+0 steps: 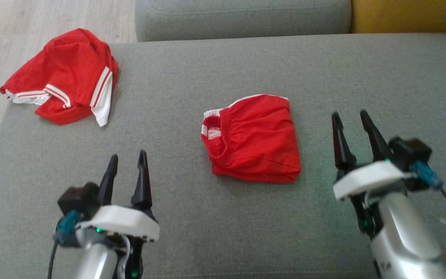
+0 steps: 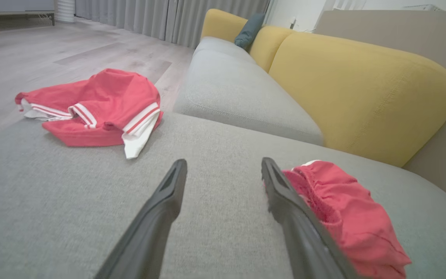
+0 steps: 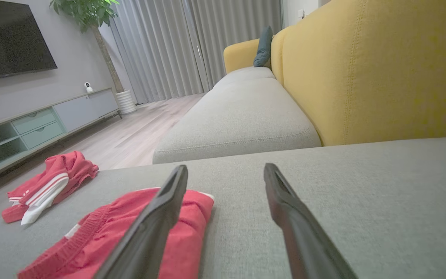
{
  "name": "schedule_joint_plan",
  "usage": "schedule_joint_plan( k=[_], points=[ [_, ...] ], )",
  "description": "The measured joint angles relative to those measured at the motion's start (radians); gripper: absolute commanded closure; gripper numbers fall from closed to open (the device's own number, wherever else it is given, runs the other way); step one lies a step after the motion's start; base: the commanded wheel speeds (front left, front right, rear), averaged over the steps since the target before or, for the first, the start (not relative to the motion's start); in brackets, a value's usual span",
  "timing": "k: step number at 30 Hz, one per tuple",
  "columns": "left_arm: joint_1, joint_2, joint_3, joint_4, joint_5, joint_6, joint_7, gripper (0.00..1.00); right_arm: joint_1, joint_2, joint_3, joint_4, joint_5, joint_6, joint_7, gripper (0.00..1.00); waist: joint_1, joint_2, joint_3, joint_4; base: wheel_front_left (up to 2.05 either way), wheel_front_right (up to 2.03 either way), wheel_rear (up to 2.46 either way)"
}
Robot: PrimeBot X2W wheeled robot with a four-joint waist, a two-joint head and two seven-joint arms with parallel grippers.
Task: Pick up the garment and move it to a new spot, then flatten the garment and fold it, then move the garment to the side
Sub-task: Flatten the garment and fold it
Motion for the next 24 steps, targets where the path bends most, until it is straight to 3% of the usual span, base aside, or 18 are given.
schedule_joint_plan(
  k=[10, 24],
  points=[
    [0.096, -0.001, 0.011, -0.016, 0.010, 0.002, 0.000, 0.00, 0.220, 0.015, -0.103, -0.202, -0.034, 0.000, 0.002, 0.00, 0.0000, 0.0000, -0.025, 0.000, 0.00, 0.00, 0.00],
    [0.103, -0.001, 0.034, -0.017, 0.026, 0.002, 0.000, 0.00, 0.290, 0.021, -0.128, -0.292, -0.051, 0.000, 0.044, 0.00, 0.0000, 0.0000, -0.033, -0.002, 0.00, 0.00, 0.00]
  ],
)
